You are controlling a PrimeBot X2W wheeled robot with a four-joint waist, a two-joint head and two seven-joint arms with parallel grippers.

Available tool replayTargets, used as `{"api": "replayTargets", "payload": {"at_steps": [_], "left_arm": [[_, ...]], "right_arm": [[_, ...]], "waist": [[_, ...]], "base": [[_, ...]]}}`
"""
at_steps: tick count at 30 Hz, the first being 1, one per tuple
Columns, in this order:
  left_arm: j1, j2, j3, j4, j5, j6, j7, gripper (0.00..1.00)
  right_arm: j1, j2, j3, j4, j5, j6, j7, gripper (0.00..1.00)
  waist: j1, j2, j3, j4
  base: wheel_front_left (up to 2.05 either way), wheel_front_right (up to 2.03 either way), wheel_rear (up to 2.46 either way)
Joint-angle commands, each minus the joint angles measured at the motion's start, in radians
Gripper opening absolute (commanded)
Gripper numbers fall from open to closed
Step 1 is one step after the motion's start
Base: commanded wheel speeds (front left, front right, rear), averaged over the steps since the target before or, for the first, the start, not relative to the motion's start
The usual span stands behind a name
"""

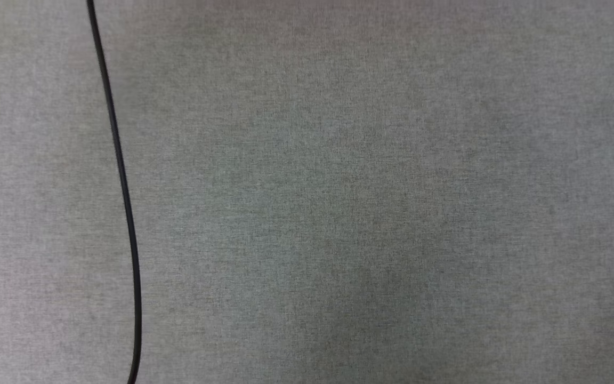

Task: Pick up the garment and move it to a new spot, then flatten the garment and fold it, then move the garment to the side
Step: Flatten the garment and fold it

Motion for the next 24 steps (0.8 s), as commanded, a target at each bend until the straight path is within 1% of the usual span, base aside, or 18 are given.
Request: {"api": "replayTargets", "payload": {"at_steps": [1,5,9,13,16,19,24], "left_arm": [[0.012,-0.009,-0.008,0.021,0.003,-0.009,-0.020,0.00],[0.067,-0.022,-0.008,0.057,-0.014,-0.022,-0.059,0.00],[0.173,-0.023,0.001,0.064,-0.037,-0.028,-0.088,0.00],[0.317,-0.003,0.020,0.029,-0.054,-0.012,-0.102,0.00],[0.449,0.012,0.034,-0.017,-0.066,0.007,-0.106,0.00],[0.587,0.031,0.072,-0.094,-0.072,0.036,-0.107,0.00],[0.847,0.057,0.103,-0.228,-0.076,0.093,-0.108,0.00]], "right_arm": [[-0.009,0.017,0.020,0.026,0.013,-0.002,-0.023,0.00],[0.038,0.041,0.056,0.073,0.048,-0.002,-0.082,0.00],[0.127,0.061,0.095,0.091,0.087,-0.002,-0.150,0.00],[0.243,0.065,0.126,0.083,0.142,-0.002,-0.201,0.00],[0.343,0.056,0.151,0.066,0.177,-0.002,-0.227,0.00],[0.449,0.043,0.170,0.041,0.209,-0.002,-0.250,0.00],[0.646,0.018,0.179,-0.016,0.248,-0.002,-0.274,0.00]], "waist": [[-0.0002,0.0000,0.023,-0.002],[-0.0002,0.0000,0.027,-0.005],[-0.0002,0.0000,0.003,-0.006],[-0.0002,0.0000,-0.037,-0.006],[-0.0002,0.0000,-0.067,-0.004],[-0.0002,0.0000,-0.098,-0.003],[-0.0002,0.0000,-0.156,0.004]], "base": [[0.00,0.00,0.00],[0.00,0.00,0.00],[0.00,0.00,0.00],[0.00,0.00,0.00],[0.00,0.00,0.00],[0.00,0.00,0.00],[0.00,0.00,0.00]]}}
